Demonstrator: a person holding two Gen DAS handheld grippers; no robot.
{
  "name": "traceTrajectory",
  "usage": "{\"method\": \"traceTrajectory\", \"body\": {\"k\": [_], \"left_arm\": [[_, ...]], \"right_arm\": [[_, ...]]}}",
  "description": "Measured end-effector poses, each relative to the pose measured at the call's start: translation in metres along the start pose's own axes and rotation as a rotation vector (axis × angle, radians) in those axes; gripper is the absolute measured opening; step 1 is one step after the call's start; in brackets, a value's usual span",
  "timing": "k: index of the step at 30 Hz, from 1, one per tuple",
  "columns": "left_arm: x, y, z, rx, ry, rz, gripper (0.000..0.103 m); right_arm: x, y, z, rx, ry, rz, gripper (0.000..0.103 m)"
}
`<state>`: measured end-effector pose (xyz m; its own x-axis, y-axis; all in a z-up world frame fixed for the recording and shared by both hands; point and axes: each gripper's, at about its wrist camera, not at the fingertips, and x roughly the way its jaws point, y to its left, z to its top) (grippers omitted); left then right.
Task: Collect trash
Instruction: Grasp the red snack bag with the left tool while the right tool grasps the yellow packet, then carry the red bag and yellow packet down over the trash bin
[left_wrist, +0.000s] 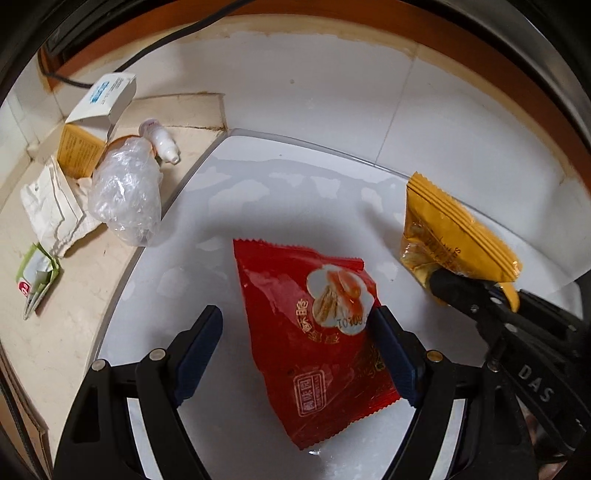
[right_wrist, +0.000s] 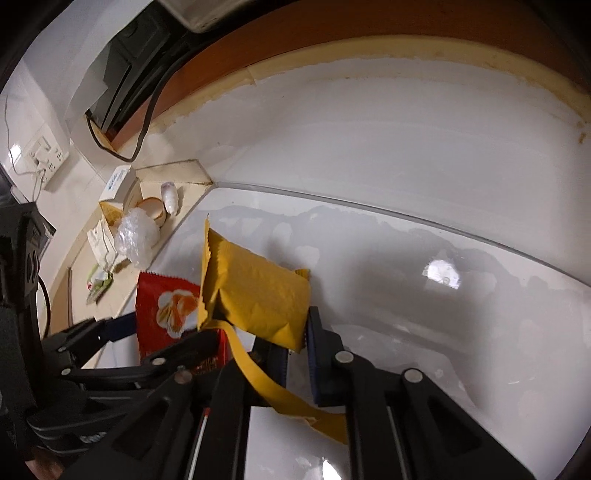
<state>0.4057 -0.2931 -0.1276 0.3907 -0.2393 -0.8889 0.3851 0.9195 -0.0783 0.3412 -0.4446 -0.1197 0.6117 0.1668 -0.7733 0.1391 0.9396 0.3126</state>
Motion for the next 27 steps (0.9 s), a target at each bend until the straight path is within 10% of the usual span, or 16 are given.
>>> {"method": "traceTrajectory", "body": {"k": [2, 4, 5, 11, 27], "left_arm": [[-0.003, -0.002, -0.004, 0.012, -0.017, 0.001, 0.072], [-0.008, -0.004, -0.008, 0.032, -0.046, 0.010, 0.023], [-0.010, -0.002, -0.010, 0.029, -0.048, -0.025, 0.014], [-0.030, 0.019, -0.033, -0.030, -0.079, -0.107, 0.008], [-0.186, 0.076, -0.187, -0.033, -0.252, -0.043, 0.008]], "right_arm": [[-0.005, 0.000, -0.004, -0.001, -0.004, 0.001, 0.009], [-0.010, 0.001, -0.007, -0.006, -0.010, -0.002, 0.009], [-0.012, 0.003, -0.010, -0.009, -0.008, 0.001, 0.009], [-0.033, 0.020, -0.028, -0.038, -0.012, 0.018, 0.009], [-0.129, 0.137, -0.153, -0.180, -0.050, 0.233, 0.008]]}}
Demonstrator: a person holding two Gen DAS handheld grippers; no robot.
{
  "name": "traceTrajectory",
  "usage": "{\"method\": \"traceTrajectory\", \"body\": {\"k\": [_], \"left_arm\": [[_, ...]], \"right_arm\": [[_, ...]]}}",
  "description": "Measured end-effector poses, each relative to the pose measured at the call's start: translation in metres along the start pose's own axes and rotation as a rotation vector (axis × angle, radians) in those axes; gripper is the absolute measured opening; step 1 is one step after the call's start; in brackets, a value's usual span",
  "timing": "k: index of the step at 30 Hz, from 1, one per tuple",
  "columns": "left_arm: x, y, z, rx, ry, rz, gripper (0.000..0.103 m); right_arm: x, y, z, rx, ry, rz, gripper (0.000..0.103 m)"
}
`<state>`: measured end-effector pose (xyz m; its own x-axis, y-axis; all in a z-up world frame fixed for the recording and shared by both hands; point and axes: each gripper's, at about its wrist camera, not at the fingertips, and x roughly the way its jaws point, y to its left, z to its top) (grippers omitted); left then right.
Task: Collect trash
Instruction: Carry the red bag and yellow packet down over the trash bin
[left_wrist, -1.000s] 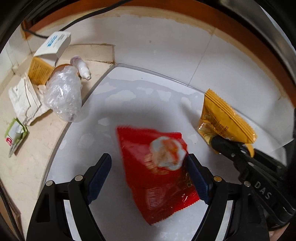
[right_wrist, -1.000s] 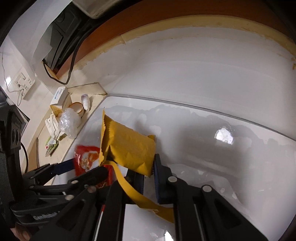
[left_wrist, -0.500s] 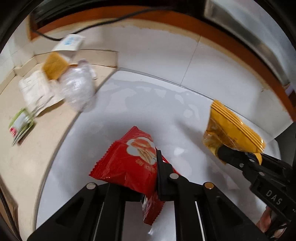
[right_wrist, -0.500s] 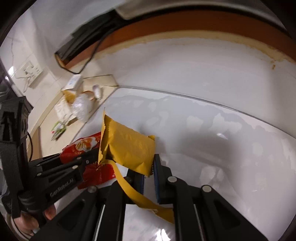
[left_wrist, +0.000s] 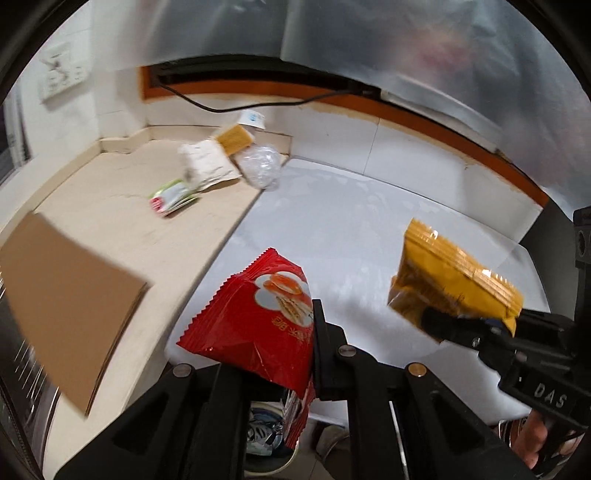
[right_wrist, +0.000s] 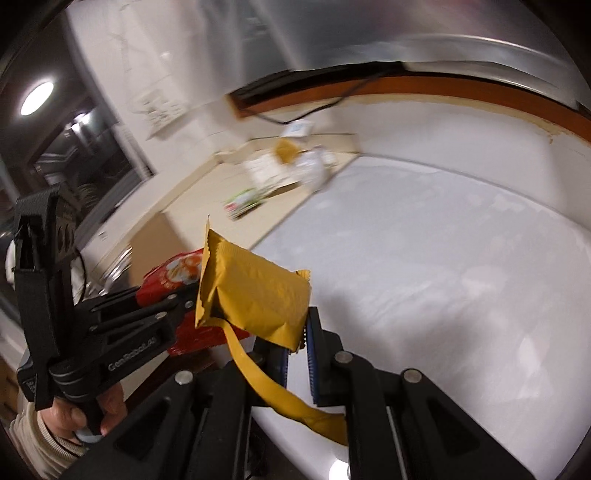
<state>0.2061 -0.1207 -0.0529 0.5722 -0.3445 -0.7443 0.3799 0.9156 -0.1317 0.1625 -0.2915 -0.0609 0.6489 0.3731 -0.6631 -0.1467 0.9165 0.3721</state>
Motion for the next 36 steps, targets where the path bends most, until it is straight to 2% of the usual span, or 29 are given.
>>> {"method": "traceTrajectory", "body": {"k": [4, 7, 13, 18, 22, 30, 33, 36], "left_arm": [[-0.032, 0.019, -0.037, -0.042, -0.022, 0.019, 0.008], [-0.044, 0.037, -0.065, -0.090, -0.026, 0.024, 0.008], [-0.042, 0.070, -0.139, -0.144, -0.020, 0.054, 0.008], [-0.006, 0.089, -0.191, -0.146, 0.050, 0.073, 0.008], [0.032, 0.101, -0.221, -0.158, 0.094, 0.028, 0.009], [0.120, 0.126, -0.262, -0.182, 0.276, 0.023, 0.010], [0.141, 0.127, -0.272, -0.186, 0.319, 0.025, 0.010], [0.160, 0.131, -0.276, -0.177, 0.354, 0.028, 0.017]], "right_arm": [[-0.006, 0.036, -0.032, -0.043, 0.011, 0.042, 0.008], [-0.005, 0.061, -0.060, -0.123, 0.013, 0.007, 0.008], [0.031, 0.080, -0.118, -0.213, 0.144, 0.008, 0.008], [0.079, 0.071, -0.156, -0.242, 0.272, -0.020, 0.008], [0.132, 0.051, -0.188, -0.236, 0.413, -0.040, 0.008], [0.225, 0.018, -0.227, -0.253, 0.531, -0.128, 0.008], [0.262, 0.011, -0.241, -0.237, 0.594, -0.137, 0.009], [0.286, 0.003, -0.253, -0.192, 0.650, -0.124, 0.010]]}}
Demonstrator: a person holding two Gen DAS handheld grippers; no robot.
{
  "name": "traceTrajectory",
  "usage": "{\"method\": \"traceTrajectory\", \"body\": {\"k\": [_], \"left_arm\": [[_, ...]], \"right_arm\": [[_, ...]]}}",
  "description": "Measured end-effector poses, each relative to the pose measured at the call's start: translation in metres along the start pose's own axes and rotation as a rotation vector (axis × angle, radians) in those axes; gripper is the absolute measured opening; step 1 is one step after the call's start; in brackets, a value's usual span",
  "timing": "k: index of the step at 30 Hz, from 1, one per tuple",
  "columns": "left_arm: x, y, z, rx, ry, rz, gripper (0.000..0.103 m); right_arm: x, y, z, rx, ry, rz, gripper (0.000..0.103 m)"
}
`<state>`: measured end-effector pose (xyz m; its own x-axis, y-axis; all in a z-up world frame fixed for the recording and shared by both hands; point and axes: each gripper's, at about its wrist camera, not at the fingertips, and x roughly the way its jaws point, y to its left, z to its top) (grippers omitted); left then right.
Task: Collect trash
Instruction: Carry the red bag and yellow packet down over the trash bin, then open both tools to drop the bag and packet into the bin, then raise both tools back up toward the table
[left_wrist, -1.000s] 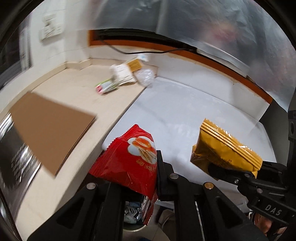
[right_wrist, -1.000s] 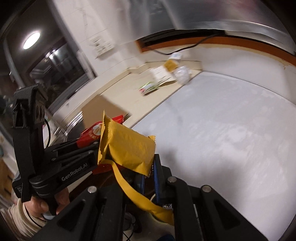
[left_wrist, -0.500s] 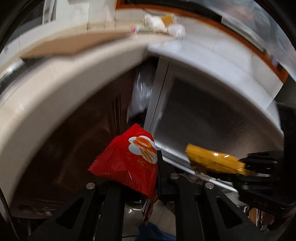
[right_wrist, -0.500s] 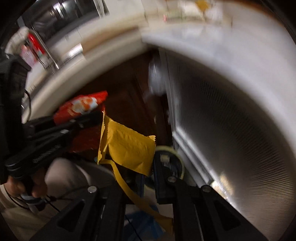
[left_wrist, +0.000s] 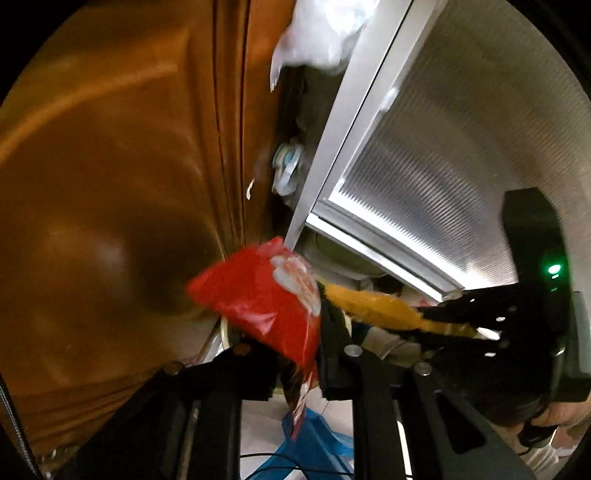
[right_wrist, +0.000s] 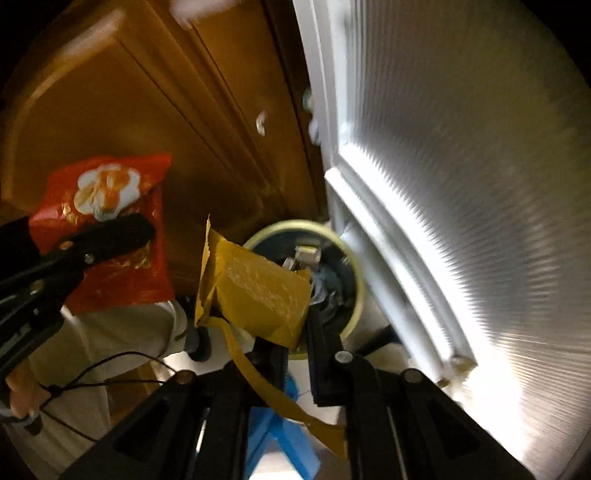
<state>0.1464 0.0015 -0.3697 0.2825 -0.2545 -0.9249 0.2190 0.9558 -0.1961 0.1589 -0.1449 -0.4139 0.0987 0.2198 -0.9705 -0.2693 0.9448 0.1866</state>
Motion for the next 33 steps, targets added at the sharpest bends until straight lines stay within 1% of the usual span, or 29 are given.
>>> {"method": "traceTrajectory", "body": {"k": [1, 3, 4, 5, 6, 7, 8, 10, 12, 16, 20, 23, 25, 27, 29, 30, 32, 33], "left_arm": [[0.006, 0.001, 0.001, 0.002, 0.011, 0.002, 0.020], [0.013, 0.004, 0.003, 0.006, 0.027, 0.005, 0.024], [0.017, 0.007, 0.005, 0.007, 0.035, 0.007, 0.029], [0.021, 0.008, 0.006, 0.010, 0.044, 0.016, 0.031], [0.024, 0.008, 0.007, 0.014, 0.049, 0.025, 0.036], [0.026, 0.008, 0.012, 0.017, 0.051, 0.030, 0.043], [0.028, 0.009, 0.012, 0.022, 0.053, 0.039, 0.047], [0.029, 0.011, 0.013, 0.028, 0.050, 0.051, 0.061], [0.027, 0.011, 0.013, 0.034, 0.048, 0.061, 0.063], [0.026, 0.016, 0.011, 0.025, 0.053, 0.073, 0.064], [0.020, 0.023, 0.007, -0.003, 0.051, 0.072, 0.064], [0.016, 0.026, 0.005, -0.021, 0.049, 0.071, 0.064], [0.014, 0.025, 0.003, -0.026, 0.049, 0.070, 0.064], [0.012, 0.023, 0.003, -0.027, 0.045, 0.070, 0.065], [0.006, 0.020, 0.003, -0.022, 0.036, 0.072, 0.065], [0.000, 0.017, 0.003, -0.020, 0.025, 0.072, 0.066], [-0.010, 0.013, 0.005, -0.018, 0.006, 0.066, 0.072], [-0.017, 0.010, 0.005, -0.017, -0.003, 0.062, 0.078]], "right_arm": [[0.007, -0.001, 0.001, 0.008, 0.013, 0.009, 0.012], [0.017, 0.000, 0.003, 0.014, 0.023, 0.025, 0.012], [0.023, 0.000, 0.004, 0.016, 0.026, 0.025, 0.013], [0.026, 0.000, 0.006, 0.017, 0.029, 0.023, 0.013], [0.031, 0.001, 0.007, 0.022, 0.035, 0.025, 0.014], [0.036, 0.001, 0.007, 0.029, 0.044, 0.029, 0.019], [0.038, 0.001, 0.006, 0.036, 0.051, 0.032, 0.022], [0.042, -0.001, 0.005, 0.056, 0.058, 0.040, 0.038], [0.043, -0.002, 0.003, 0.066, 0.052, 0.050, 0.047], [0.042, -0.001, -0.001, 0.081, 0.050, 0.083, 0.047], [0.039, -0.001, -0.010, 0.084, 0.040, 0.081, 0.047], [0.036, -0.004, -0.007, 0.087, 0.032, 0.086, 0.047], [0.030, -0.006, 0.000, 0.089, 0.022, 0.085, 0.047], [0.020, -0.006, 0.000, 0.088, 0.006, 0.093, 0.047], [0.007, -0.005, 0.000, 0.078, -0.019, 0.084, 0.047], [0.003, -0.004, -0.001, 0.072, -0.030, 0.078, 0.047], [-0.016, -0.001, -0.002, 0.061, -0.057, 0.069, 0.047], [-0.025, 0.000, -0.003, 0.054, -0.070, 0.066, 0.047]]}}
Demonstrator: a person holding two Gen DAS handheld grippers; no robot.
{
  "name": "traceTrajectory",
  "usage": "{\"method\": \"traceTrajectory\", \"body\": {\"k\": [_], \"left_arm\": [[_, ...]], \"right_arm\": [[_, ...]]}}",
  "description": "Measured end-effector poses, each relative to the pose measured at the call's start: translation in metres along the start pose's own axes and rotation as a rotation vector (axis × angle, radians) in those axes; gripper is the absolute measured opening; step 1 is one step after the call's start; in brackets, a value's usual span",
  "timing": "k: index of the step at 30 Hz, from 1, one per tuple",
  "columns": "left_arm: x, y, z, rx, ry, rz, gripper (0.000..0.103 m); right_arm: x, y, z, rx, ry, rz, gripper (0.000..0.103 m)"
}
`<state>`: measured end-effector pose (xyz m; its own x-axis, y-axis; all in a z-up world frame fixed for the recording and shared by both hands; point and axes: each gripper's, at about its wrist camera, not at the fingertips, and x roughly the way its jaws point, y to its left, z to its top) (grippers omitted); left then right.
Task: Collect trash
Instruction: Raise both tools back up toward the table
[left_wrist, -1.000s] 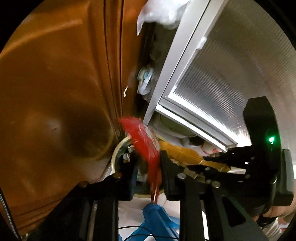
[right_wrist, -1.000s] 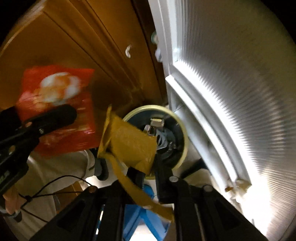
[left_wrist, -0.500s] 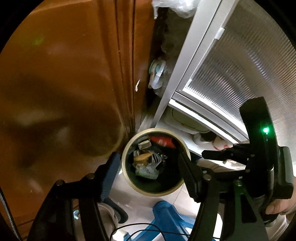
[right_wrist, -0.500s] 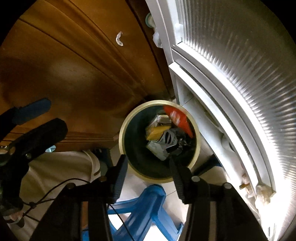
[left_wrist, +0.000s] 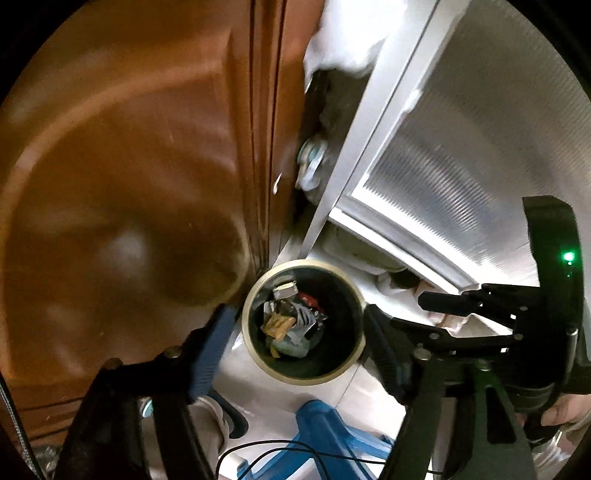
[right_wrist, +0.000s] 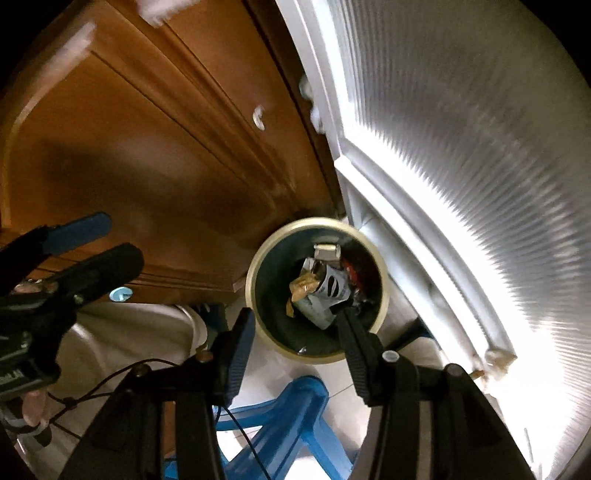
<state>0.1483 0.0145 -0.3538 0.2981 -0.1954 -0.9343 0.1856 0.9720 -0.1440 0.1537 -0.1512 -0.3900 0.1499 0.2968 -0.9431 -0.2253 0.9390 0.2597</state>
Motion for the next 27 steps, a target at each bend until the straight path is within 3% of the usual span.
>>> {"method": "traceTrajectory", "body": {"k": [12, 15, 18, 23, 27], "left_arm": [[-0.138, -0.037, 0.000, 0.078, -0.269, -0.060, 0.094], [-0.177, -0.044, 0.001, 0.096, -0.349, -0.082, 0.102], [-0.210, -0.049, 0.004, 0.105, -0.409, -0.109, 0.102], [-0.260, -0.056, 0.024, 0.136, -0.474, -0.143, 0.102], [-0.298, -0.066, 0.058, 0.185, -0.522, -0.134, 0.102]], "right_arm": [[-0.147, 0.039, -0.021, -0.145, -0.285, -0.100, 0.047], [-0.181, 0.046, -0.028, -0.166, -0.348, -0.111, 0.047], [-0.213, 0.053, -0.032, -0.182, -0.403, -0.112, 0.047], [-0.271, 0.063, -0.025, -0.219, -0.502, -0.121, 0.047], [-0.319, 0.067, -0.001, -0.261, -0.576, -0.154, 0.047]]}}
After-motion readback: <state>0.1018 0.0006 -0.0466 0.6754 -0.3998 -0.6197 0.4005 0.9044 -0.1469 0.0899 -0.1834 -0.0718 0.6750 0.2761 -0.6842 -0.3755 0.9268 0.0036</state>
